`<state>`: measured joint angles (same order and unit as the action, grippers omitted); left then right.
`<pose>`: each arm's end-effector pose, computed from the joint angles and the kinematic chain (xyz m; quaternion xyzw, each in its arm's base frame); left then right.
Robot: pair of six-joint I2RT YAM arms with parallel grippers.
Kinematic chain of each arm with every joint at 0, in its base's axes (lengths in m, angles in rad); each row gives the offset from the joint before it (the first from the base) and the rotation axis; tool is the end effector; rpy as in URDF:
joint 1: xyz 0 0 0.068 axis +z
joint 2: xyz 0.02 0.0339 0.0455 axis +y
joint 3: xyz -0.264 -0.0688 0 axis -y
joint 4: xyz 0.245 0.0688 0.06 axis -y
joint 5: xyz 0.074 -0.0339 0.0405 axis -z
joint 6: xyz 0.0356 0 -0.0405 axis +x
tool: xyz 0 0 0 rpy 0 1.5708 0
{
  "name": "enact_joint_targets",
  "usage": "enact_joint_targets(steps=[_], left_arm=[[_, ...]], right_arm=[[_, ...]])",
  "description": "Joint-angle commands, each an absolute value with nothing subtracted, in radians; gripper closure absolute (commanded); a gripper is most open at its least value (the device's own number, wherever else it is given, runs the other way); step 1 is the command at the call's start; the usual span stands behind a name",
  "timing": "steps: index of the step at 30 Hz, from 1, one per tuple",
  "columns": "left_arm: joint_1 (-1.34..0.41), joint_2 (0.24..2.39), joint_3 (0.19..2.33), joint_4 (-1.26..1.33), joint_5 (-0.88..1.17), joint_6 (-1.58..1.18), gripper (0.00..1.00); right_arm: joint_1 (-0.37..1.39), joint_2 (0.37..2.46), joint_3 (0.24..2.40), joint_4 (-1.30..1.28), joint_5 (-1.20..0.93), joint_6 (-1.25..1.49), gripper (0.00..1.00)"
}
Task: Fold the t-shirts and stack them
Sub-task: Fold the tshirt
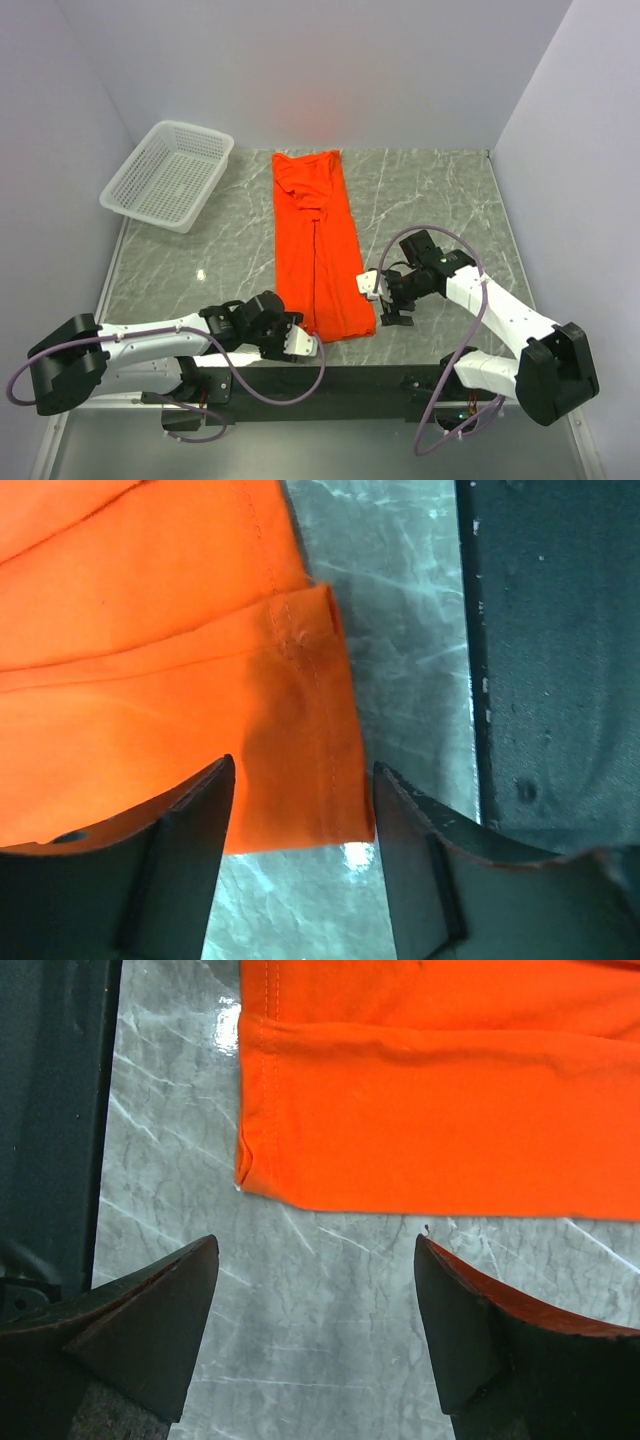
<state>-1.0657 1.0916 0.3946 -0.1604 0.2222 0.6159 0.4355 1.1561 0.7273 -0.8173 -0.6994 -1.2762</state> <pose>0.0879 -0.1751 0.1543 0.7198 0.5922 -0.1787 0.3151 0.1659 0.1025 0.2119 -0.7364 0.5660 0.2467 0.2766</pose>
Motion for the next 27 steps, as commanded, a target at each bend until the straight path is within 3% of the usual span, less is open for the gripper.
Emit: enact_joint_targets(steps=[1, 2, 7, 16, 27], left_arm=[[-1.083, 1.120, 0.379, -0.095, 0.189, 0.641, 0.38], [-1.089, 1.124, 0.374, -0.089, 0.180, 0.644, 0.39], [-1.109, 1.147, 0.344, -0.035, 0.114, 0.661, 0.67], [-1.115, 1.137, 0.345, -0.048, 0.121, 0.661, 0.99], [-1.115, 1.108, 0.353, -0.066, 0.144, 0.655, 0.99]], right_arm=[[0.445, 1.170, 0.765, -0.796, -0.710, -1.276, 0.15], [0.445, 1.172, 0.768, -0.793, -0.709, -1.275, 0.16], [0.483, 1.187, 0.767, -0.824, -0.690, -1.328, 0.16], [0.574, 1.242, 0.772, -0.805, -0.657, -1.371, 0.17], [0.764, 1.316, 0.726, -0.680, -0.508, -1.195, 0.22]])
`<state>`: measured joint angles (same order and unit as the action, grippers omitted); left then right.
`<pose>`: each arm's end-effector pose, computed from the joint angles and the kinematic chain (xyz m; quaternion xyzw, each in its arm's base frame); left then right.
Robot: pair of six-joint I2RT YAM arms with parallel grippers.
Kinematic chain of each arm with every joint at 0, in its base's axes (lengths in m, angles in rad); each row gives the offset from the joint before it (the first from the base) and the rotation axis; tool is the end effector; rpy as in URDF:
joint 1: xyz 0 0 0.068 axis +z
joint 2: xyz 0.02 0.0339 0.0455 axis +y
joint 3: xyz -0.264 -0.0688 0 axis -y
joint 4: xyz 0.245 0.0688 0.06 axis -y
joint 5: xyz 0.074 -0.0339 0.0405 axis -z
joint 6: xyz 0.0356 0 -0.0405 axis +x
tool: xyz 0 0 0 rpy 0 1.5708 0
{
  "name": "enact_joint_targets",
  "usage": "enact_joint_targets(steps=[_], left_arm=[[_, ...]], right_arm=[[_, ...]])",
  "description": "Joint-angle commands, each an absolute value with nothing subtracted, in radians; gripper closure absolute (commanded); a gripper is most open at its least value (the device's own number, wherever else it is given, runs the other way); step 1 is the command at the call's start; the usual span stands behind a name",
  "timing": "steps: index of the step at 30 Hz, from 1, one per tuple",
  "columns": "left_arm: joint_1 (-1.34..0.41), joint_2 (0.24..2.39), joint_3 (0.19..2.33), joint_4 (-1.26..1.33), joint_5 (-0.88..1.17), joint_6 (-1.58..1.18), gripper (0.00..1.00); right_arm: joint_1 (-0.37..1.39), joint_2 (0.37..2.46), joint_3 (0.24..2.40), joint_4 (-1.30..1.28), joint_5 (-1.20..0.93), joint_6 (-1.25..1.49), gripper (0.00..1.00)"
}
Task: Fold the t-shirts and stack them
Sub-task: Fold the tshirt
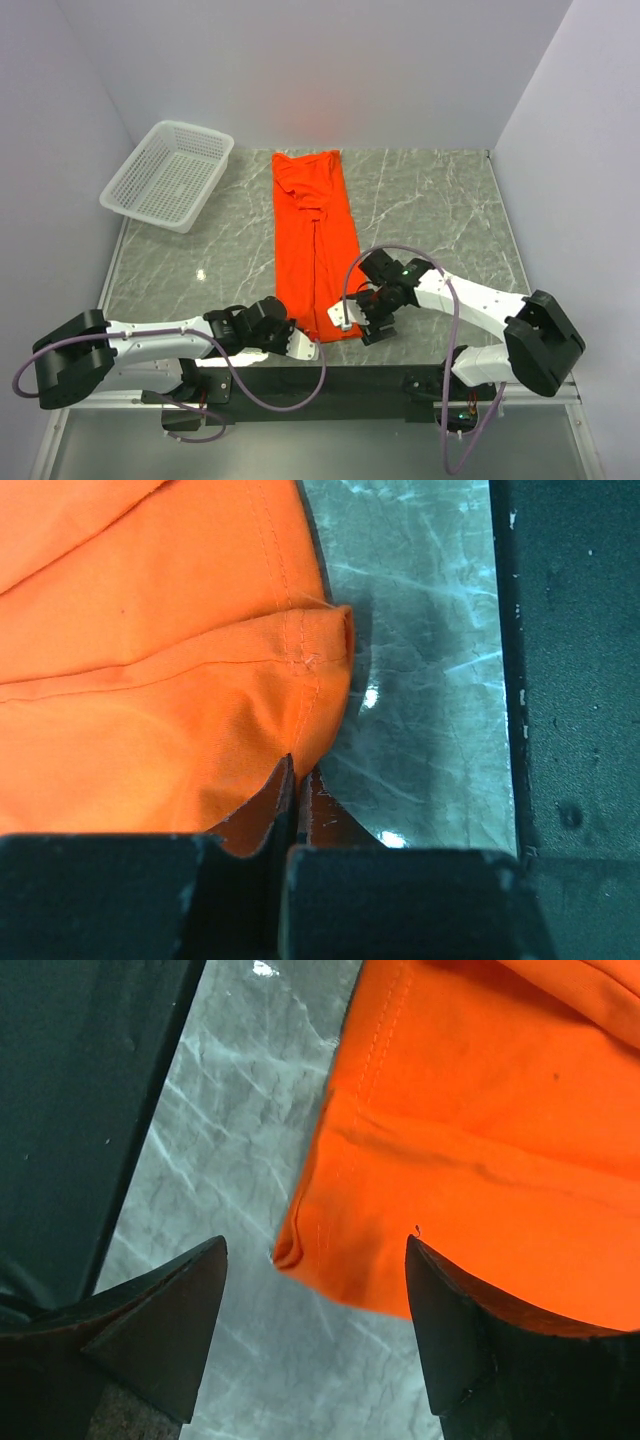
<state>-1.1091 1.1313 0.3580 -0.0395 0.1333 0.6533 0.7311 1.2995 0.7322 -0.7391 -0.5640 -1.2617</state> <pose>0.0849 -0.1812 0.1449 0.7308 0.5708 -0.1437 0.3456 0.1476 0.1579 0.1863 -0.8193 0.4865 0.2330 0.1945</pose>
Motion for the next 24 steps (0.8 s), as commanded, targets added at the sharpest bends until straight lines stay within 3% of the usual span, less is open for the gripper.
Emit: enact_joint_targets(steps=[1, 7, 14, 23, 24], left_arm=[[-1.115, 1.104, 0.354, -0.069, 0.147, 0.657, 0.99], [-1.115, 1.097, 0.354, -0.067, 0.155, 0.657, 0.99], [-1.115, 1.088, 0.356, -0.069, 0.164, 0.655, 1.00], [-1.114, 1.072, 0.367, -0.097, 0.224, 0.649, 1.00], [-1.115, 1.069, 0.373, -0.103, 0.242, 0.647, 1.00]], right_arm=[[0.785, 1.319, 0.721, -0.673, -0.502, -1.186, 0.23], [0.845, 1.365, 0.690, -0.595, -0.433, -1.100, 0.27], [0.893, 1.420, 0.669, -0.528, -0.342, -0.994, 0.41], [0.904, 1.456, 0.658, -0.476, -0.268, -0.882, 0.89], [0.904, 1.441, 0.660, -0.476, -0.284, -0.879, 0.99]])
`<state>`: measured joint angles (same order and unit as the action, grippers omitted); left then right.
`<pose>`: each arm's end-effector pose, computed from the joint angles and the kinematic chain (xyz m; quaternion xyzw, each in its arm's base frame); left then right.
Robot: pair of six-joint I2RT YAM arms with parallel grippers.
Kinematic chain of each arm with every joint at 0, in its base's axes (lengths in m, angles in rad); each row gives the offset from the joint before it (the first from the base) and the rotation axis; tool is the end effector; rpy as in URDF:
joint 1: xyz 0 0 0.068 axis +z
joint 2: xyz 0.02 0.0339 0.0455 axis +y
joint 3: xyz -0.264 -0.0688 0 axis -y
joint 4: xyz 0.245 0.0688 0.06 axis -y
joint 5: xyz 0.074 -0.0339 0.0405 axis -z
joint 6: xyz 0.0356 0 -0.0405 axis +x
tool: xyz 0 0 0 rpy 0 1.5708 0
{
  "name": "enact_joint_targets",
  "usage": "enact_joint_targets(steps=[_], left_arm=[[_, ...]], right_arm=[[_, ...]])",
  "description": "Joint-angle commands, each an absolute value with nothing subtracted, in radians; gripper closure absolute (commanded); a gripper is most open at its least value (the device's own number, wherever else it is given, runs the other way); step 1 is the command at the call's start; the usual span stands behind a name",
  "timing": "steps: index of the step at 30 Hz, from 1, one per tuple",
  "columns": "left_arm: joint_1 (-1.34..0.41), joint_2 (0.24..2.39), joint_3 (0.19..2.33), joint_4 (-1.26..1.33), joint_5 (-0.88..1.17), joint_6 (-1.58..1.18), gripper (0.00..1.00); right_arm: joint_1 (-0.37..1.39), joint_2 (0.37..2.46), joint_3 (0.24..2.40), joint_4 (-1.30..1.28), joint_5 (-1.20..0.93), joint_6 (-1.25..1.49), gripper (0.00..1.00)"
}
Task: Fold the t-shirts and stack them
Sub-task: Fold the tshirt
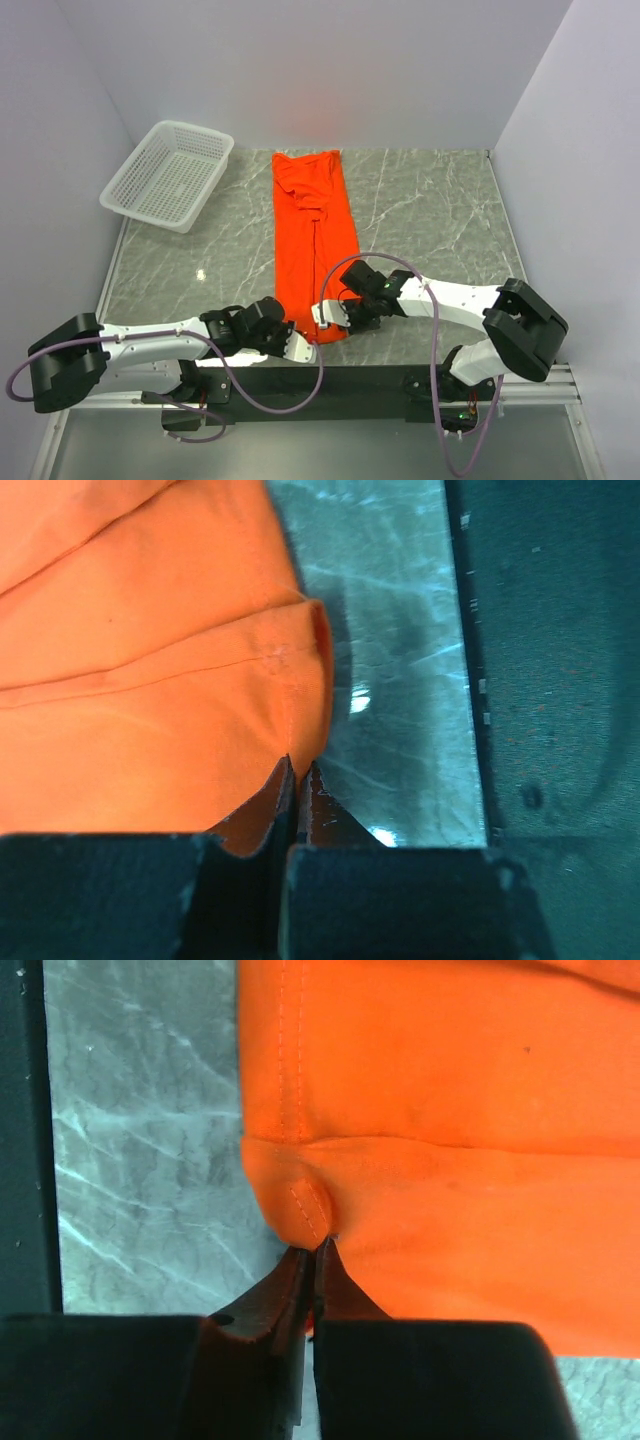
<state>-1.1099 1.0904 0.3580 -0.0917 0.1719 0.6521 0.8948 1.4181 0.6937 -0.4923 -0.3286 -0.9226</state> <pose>0.0810 -0.1768 0.1484 0.7355 0.5662 -0.1603 0.3358 0.1415 0.1947 0.1560 -0.7836 0.5743 0.1586 0.1760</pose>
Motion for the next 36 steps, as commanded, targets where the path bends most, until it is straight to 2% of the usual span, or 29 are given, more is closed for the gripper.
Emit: enact_joint_targets(steps=[1, 8, 15, 25, 31, 36], left_arm=[[-1.114, 1.066, 0.377, -0.116, 0.255, 0.643, 1.00], [-1.060, 1.052, 0.448, -0.204, 0.393, 0.634, 1.00], [-0.907, 1.087, 0.567, -0.264, 0.549, 0.675, 0.99], [-0.658, 1.236, 0.670, -0.069, 0.581, 0.678, 1.00], [-0.503, 1.500, 0.897, 0.054, 0.496, 0.623, 1.00], [-0.448, 1.690, 1.049, 0.110, 0.459, 0.594, 1.00]], right_arm=[[0.899, 1.433, 0.666, -0.483, -0.300, -0.876, 1.00], [0.795, 1.364, 0.808, -0.748, -0.569, -0.971, 1.00], [0.629, 1.442, 1.003, -0.959, -0.738, -1.095, 1.00], [0.468, 1.721, 1.356, -1.106, -0.767, -1.086, 1.00], [0.396, 1.978, 1.659, -1.101, -0.741, -0.931, 1.00], [0.377, 2.100, 1.851, -1.025, -0.677, -0.777, 1.00]])
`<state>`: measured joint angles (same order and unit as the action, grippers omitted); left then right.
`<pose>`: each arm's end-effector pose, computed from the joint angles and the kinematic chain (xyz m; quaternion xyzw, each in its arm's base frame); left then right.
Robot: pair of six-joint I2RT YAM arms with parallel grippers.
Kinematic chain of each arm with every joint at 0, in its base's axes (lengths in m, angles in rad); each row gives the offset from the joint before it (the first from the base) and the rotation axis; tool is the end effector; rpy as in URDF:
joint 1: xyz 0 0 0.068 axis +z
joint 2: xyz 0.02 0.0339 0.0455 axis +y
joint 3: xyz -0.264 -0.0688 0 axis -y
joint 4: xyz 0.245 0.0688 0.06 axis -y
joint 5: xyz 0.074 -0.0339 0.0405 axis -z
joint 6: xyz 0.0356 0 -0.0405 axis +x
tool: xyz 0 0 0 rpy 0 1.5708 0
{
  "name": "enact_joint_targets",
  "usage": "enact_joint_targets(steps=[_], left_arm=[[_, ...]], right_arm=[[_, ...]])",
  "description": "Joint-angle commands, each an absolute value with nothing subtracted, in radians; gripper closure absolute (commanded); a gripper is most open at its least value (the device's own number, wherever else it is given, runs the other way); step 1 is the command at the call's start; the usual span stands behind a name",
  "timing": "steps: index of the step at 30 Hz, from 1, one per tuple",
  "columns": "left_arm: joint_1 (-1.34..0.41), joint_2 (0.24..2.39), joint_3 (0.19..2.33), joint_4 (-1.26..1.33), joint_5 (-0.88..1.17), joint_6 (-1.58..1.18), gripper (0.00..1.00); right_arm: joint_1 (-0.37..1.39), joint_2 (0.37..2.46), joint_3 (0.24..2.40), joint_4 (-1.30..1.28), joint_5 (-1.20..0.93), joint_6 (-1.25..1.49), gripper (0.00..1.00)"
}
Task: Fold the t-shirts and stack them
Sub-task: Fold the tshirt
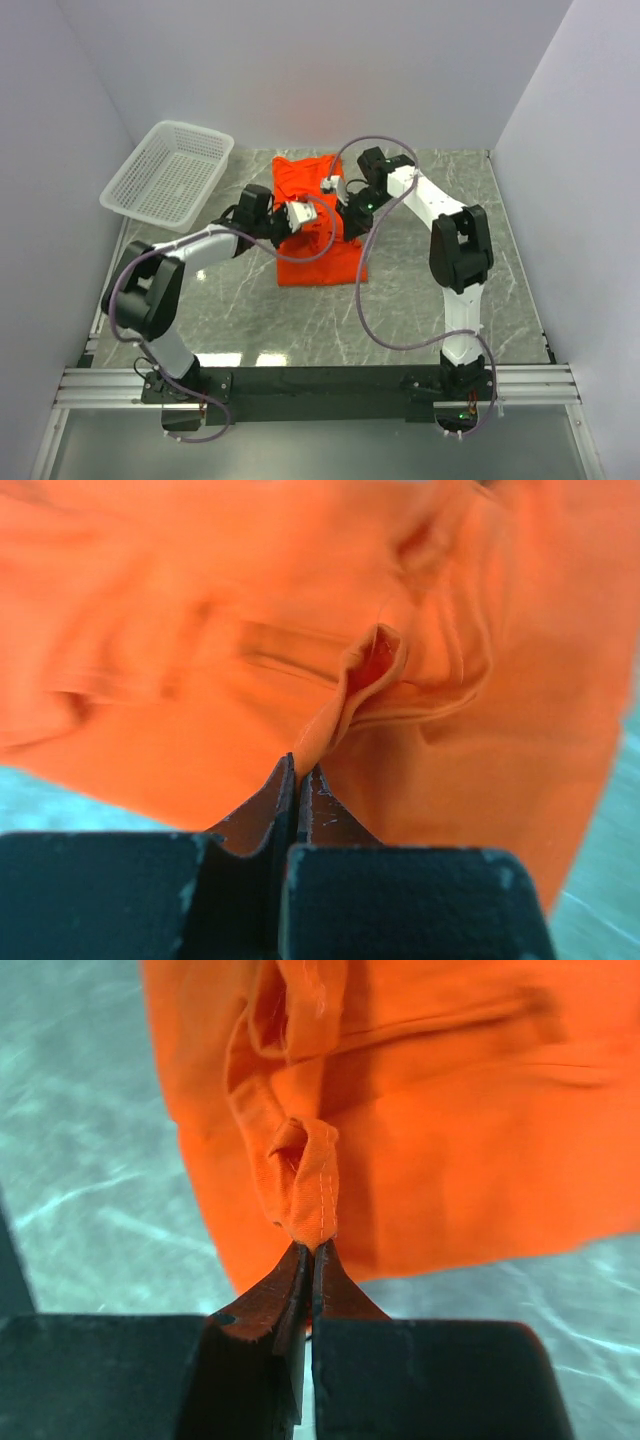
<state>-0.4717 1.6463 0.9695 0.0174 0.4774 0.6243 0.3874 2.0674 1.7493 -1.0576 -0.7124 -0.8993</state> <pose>0.3061 -0.1745 0.2054 0.5434 0.6905 -0.1791 0.4425 0.3771 0.1790 0.2269 -0.5867 0.7259 0.3126 0.1762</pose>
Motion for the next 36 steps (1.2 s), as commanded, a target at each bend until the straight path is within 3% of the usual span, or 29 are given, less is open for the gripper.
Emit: enact_joint_targets(steps=[1, 12, 36], left_arm=[[-0.431, 1.722, 1.083, 0.115, 0.454, 0.583, 1.00], [-0.377, 1.833, 1.152, 0.190, 0.422, 0.514, 1.00], [-0.374, 1.894, 1.178, 0.238, 0.315, 0.472, 1.00]], right_arm=[[0.376, 2.140, 1.879, -1.017, -0.663, -0.764, 1.00], [0.365, 2.286, 2.086, -0.919, -0.597, -0.594, 1.00], [0.379, 2.342, 2.118, -0.788, -0.503, -0.468, 1.00]])
